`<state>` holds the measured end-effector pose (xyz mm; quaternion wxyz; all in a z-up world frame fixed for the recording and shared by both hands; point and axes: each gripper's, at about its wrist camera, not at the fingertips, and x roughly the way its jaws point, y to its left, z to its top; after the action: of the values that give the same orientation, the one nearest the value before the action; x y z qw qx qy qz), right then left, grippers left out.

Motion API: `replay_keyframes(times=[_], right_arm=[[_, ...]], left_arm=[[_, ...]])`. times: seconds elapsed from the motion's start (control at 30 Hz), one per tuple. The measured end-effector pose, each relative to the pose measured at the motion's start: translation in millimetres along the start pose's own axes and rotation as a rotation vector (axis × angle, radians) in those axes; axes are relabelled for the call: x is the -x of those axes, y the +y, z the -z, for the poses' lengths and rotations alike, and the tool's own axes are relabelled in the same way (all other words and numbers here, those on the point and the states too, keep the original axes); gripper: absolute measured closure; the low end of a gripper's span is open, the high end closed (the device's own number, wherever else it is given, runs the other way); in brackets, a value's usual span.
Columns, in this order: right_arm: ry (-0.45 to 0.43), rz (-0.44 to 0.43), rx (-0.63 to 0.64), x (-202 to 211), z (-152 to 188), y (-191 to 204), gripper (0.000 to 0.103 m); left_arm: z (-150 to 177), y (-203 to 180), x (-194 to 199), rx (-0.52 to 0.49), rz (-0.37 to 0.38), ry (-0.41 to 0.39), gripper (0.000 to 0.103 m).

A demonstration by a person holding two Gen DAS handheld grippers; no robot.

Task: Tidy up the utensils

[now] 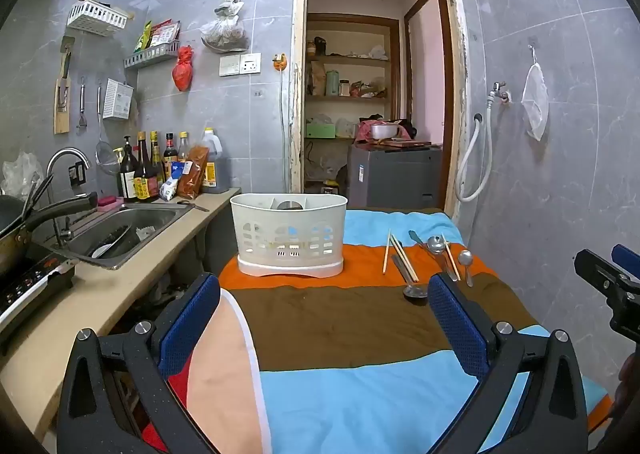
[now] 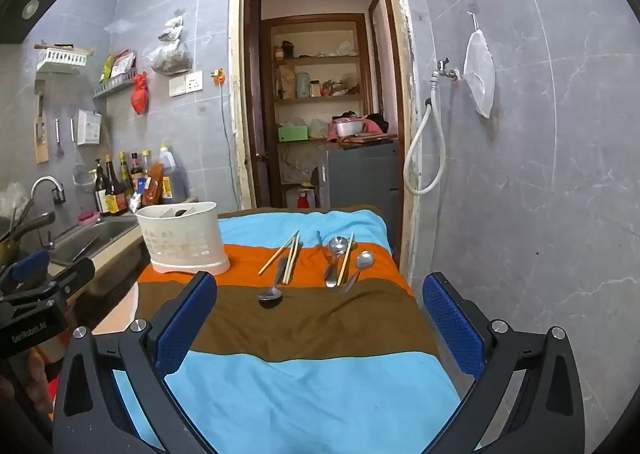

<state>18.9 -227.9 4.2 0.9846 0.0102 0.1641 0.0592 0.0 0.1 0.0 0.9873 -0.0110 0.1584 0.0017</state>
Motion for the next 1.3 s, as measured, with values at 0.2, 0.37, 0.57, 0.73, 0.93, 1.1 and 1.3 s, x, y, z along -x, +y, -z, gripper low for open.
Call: replay_keyframes(times=[0.2,0.37,0.57,0.73,0.93,1.1,1.3], right_arm=[[-0.003,-0.004,0.003,-0.3,0.4,0.7,0.000],[-0.002,0.003,0.003,-0.1,0.2,-0.9,0.000],[-0.002,0.003,0.005,0.8,0.1,-4.0,0.000],[-0.004,0.003,0.004,1.0,0.3,-5.1,0.000],[-0.004,0.003,0.003,0.6,0.8,-5.5,0.000],[-0.004,0.002,0.002,0.7,0.8,-5.8,0.000],[-0.004,0.002,0.002,1.1,0.5,-5.7,0.000]], left_arm=[[0.0,0.0,0.0,0.000,0.000,-0.001,0.001],[0.1,-0.1,0.0,0.000,0.002,-0.001,0.001],[0.0,0.4,0.1,-0.002,0.004,-0.002,0.001],[-0.1,-0.1,0.2,-0.004,0.003,-0.002,0.001],[-0.1,-0.3,0.2,-0.006,0.003,-0.003,0.001],[-0.1,-0.5,0.3,-0.006,0.002,-0.002,0.001],[0.1,-0.7,0.3,-0.007,0.001,-0.004,0.001]])
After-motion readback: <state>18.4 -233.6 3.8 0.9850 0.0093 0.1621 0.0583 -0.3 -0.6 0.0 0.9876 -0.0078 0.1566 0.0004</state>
